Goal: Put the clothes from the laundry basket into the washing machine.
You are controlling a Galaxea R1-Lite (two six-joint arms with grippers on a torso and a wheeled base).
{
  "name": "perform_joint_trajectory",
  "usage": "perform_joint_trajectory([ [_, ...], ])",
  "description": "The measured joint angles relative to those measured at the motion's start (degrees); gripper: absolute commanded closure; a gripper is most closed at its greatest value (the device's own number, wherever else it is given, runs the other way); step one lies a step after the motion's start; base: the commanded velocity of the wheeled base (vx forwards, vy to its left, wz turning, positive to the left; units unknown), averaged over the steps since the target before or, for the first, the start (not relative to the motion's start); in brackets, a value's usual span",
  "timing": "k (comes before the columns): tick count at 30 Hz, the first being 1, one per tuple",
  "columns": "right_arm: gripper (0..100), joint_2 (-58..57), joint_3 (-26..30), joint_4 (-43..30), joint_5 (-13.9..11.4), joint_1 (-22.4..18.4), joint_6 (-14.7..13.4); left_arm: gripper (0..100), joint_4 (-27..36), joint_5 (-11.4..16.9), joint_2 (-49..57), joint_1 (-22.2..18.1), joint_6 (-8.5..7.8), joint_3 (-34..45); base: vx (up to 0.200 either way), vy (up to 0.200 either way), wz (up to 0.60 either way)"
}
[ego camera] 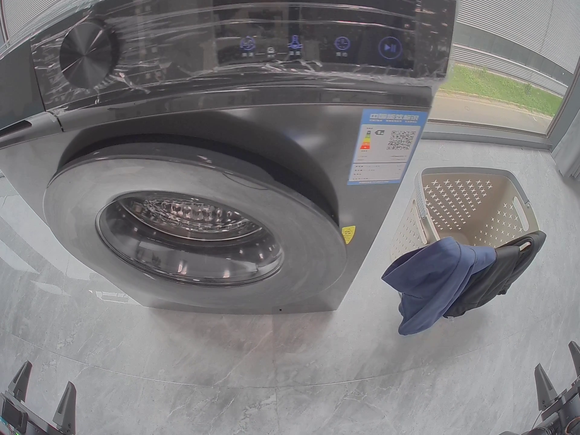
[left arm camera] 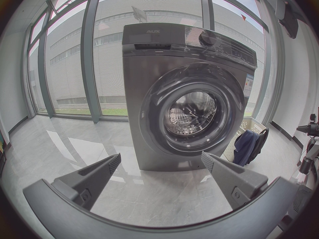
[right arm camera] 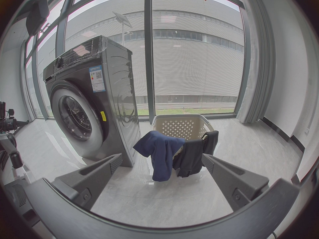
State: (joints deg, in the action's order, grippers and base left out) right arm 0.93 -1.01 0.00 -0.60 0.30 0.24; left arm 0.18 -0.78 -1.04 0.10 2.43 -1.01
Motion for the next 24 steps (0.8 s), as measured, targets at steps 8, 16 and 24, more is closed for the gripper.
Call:
perform_joint_trajectory([
  [8,0,0.0,0.0,0.0,0.0,0.0,0.0,0,0.0,0.0,0.0,0.0,0.00,0.0,0.000,0.000,0.00],
  [16,0,0.0,0.0,0.0,0.0,0.0,0.0,0,0.0,0.0,0.0,0.0,0.00,0.0,0.000,0.125,0.00],
  [24,0,0.0,0.0,0.0,0.0,0.0,0.0,0,0.0,0.0,0.0,0.0,0.00,0.0,0.000,0.175,0.00],
])
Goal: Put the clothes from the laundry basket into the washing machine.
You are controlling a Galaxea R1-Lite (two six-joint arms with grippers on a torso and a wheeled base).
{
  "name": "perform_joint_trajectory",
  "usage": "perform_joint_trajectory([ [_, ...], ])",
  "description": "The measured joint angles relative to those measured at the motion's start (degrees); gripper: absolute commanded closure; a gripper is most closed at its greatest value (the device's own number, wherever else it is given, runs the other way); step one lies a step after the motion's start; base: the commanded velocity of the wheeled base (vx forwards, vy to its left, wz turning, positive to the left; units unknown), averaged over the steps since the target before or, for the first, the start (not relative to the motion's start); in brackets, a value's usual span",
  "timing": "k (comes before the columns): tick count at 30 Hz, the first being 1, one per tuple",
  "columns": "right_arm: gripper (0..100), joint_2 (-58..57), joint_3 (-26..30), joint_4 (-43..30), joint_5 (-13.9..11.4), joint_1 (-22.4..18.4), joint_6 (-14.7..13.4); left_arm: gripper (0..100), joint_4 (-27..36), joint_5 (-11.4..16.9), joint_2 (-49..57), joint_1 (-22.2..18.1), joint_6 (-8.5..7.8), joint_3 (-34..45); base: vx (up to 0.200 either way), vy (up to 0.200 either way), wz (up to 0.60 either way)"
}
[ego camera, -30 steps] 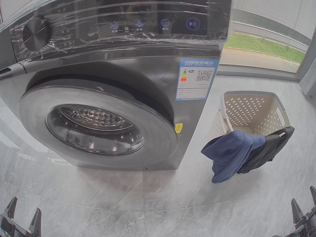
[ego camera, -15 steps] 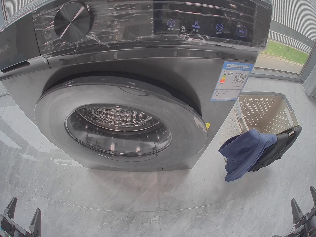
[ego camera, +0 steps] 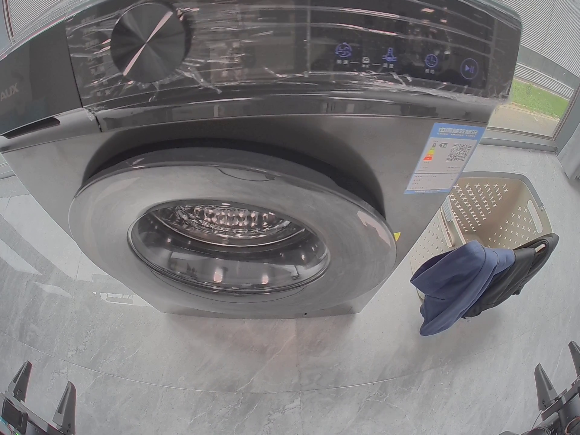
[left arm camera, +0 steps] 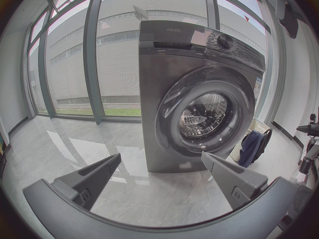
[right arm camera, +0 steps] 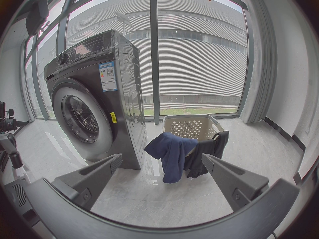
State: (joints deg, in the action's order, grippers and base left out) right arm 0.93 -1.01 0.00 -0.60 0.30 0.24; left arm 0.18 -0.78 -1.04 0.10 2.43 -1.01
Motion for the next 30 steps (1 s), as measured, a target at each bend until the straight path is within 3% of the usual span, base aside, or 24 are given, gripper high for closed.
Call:
perform_joint_trajectory([
  [11,0,0.0,0.0,0.0,0.0,0.0,0.0,0,0.0,0.0,0.0,0.0,0.00,0.0,0.000,0.000,0.00],
  [17,0,0.0,0.0,0.0,0.0,0.0,0.0,0,0.0,0.0,0.0,0.0,0.00,0.0,0.000,0.200,0.00],
  [30,0,0.0,0.0,0.0,0.0,0.0,0.1,0,0.0,0.0,0.0,0.0,0.00,0.0,0.000,0.000,0.00],
])
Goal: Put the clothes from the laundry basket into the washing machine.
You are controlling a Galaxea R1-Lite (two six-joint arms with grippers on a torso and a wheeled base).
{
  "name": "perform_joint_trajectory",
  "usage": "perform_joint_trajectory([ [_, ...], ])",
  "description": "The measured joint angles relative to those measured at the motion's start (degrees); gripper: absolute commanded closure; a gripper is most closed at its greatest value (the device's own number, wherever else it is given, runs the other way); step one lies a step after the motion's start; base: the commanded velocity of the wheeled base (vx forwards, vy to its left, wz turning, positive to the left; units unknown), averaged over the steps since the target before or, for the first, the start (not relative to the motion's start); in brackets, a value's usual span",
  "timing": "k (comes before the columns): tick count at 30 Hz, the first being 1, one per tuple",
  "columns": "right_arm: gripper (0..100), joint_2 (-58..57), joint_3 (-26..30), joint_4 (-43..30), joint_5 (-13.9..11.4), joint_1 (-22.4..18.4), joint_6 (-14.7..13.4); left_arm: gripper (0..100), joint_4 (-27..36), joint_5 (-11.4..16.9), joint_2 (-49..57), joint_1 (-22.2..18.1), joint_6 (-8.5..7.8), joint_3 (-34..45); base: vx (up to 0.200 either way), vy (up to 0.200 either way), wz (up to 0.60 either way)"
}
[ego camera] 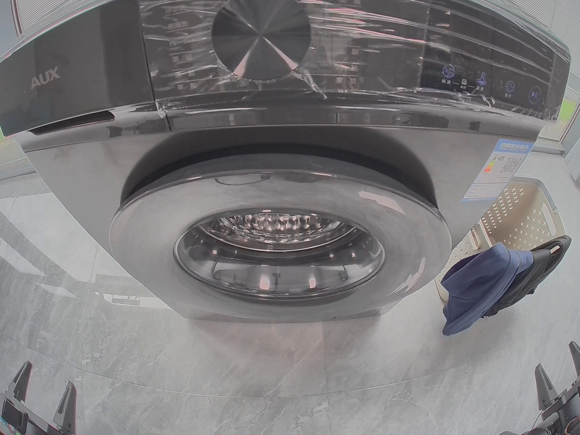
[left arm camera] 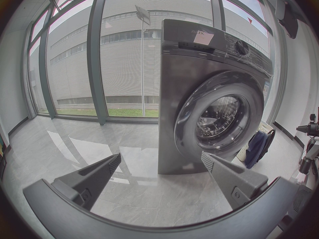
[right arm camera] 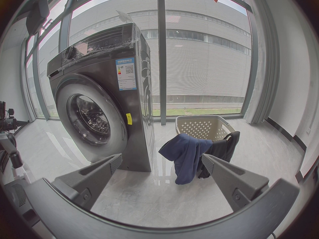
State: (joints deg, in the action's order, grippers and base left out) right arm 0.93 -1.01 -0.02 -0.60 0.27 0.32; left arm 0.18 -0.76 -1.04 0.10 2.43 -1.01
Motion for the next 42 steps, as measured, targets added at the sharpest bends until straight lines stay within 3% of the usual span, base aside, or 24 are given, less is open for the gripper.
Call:
perform_joint_trajectory([
  [20,0,0.0,0.0,0.0,0.0,0.0,-0.1,0,0.0,0.0,0.0,0.0,0.02,0.0,0.000,0.000,0.00],
  [29,0,0.0,0.0,0.0,0.0,0.0,0.3,0,0.0,0.0,0.0,0.0,0.02,0.0,0.200,0.000,0.00],
  [42,0,0.0,0.0,0.3,-0.1,-0.1,0.4,0,0.0,0.0,0.0,0.0,0.02,0.0,0.000,0.000,0.00],
])
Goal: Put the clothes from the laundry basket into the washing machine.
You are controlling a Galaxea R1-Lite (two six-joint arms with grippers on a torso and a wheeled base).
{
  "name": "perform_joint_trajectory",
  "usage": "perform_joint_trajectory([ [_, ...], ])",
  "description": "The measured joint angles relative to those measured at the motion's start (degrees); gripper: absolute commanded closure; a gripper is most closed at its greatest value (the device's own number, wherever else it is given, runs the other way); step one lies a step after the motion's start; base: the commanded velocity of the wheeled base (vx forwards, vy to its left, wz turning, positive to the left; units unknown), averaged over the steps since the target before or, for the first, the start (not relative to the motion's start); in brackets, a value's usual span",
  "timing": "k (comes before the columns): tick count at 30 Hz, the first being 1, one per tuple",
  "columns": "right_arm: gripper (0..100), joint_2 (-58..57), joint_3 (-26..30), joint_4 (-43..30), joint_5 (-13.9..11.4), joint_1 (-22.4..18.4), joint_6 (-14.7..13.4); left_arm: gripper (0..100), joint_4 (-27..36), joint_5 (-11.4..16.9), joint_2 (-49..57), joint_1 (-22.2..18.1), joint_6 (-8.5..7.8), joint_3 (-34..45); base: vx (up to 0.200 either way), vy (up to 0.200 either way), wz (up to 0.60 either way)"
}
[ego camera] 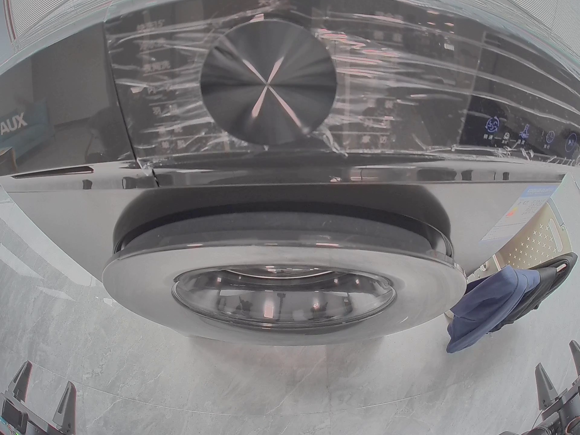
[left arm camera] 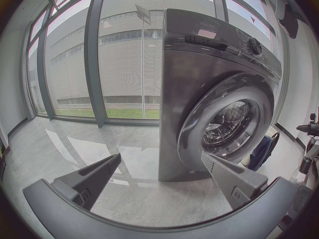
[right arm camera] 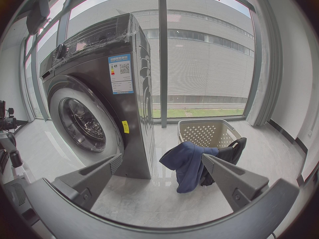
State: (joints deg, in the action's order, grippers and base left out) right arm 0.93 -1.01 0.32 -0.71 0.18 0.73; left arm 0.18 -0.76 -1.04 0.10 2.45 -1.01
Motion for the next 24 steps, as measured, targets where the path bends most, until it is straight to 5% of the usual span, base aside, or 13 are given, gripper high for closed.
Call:
perform_joint_trajectory([
  [13,0,11.4,-8.0,3.1,-3.0,3.8,-0.9,0,0.0,0.0,0.0,0.0,0.01,0.0,0.000,0.000,0.00],
  [19,0,24.6,-9.0,8.3,-5.6,11.5,-1.5,0,0.0,0.0,0.0,0.0,0.04,0.0,0.000,0.000,0.00],
  [24,0,36.4,-9.6,21.0,-6.6,18.0,-5.9,0,0.0,0.0,0.0,0.0,0.09,0.0,0.000,0.000,0.00],
])
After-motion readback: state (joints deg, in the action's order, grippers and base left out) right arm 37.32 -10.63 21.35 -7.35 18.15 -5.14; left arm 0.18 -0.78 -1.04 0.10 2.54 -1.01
